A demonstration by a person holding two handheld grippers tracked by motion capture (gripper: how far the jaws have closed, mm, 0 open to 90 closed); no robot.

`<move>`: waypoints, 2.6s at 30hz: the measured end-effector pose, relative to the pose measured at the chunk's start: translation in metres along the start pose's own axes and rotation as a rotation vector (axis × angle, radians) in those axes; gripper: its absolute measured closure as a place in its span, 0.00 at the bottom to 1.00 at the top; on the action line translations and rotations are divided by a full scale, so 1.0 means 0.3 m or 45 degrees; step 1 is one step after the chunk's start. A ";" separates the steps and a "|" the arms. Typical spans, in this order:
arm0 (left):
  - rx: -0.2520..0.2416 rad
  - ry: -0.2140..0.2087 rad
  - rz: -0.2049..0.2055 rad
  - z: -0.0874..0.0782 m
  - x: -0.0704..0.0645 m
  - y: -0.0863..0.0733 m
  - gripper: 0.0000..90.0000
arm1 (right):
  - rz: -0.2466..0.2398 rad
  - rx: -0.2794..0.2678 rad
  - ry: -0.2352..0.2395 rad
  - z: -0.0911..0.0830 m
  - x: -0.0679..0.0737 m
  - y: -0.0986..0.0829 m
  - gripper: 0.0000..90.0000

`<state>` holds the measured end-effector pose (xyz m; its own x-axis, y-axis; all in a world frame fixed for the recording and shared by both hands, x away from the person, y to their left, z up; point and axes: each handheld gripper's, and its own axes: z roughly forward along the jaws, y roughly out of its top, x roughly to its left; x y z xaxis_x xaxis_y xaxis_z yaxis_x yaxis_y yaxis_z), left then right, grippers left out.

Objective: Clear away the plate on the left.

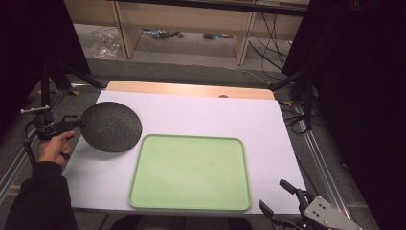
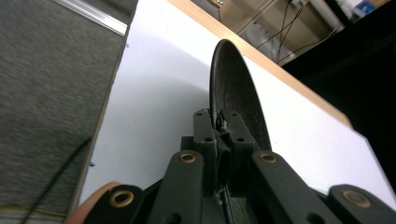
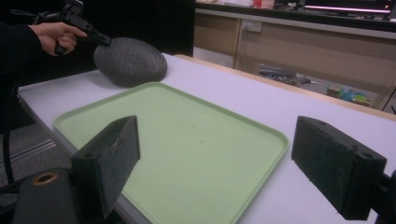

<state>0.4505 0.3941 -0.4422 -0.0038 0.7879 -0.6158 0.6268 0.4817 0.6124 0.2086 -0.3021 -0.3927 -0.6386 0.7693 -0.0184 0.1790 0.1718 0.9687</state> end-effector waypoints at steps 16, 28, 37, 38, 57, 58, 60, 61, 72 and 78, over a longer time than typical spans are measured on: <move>-0.058 0.125 0.341 -0.108 -0.181 0.047 0.94 | -0.011 0.015 -0.002 0.003 0.002 0.003 0.18; 0.056 0.274 0.745 -0.048 -0.388 0.008 0.87 | -0.014 0.019 0.000 0.002 0.003 0.002 0.18; 0.172 0.353 0.814 -0.013 -0.383 -0.010 0.83 | -0.021 0.018 0.007 0.003 0.005 0.002 0.18; 0.174 0.352 0.804 -0.013 -0.380 -0.010 0.83 | -0.022 0.018 0.009 0.003 0.006 0.002 0.18; 0.256 0.213 0.769 0.015 -0.393 -0.024 0.87 | -0.031 0.037 0.025 0.004 0.007 0.003 0.18; 0.227 0.168 0.748 0.014 -0.380 -0.025 0.87 | -0.032 0.029 0.023 0.005 0.007 0.003 0.18; 0.213 0.165 0.748 0.014 -0.375 -0.026 0.88 | -0.032 0.029 0.023 0.005 0.007 0.003 0.18; 0.206 0.165 0.697 0.014 -0.366 -0.021 0.88 | -0.032 0.031 0.022 0.004 0.006 0.003 0.18; 0.159 0.056 0.417 0.017 -0.267 -0.007 0.88 | -0.024 0.020 0.020 0.005 0.006 0.002 0.18; 0.162 0.033 0.360 0.007 -0.250 0.007 0.88 | -0.023 0.021 0.018 0.004 0.006 0.002 0.18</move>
<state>0.4537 0.3352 -0.3957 0.1663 0.8941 -0.4159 0.6982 0.1911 0.6899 0.2086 -0.2997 -0.3925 -0.6527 0.7569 -0.0325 0.1796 0.1962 0.9640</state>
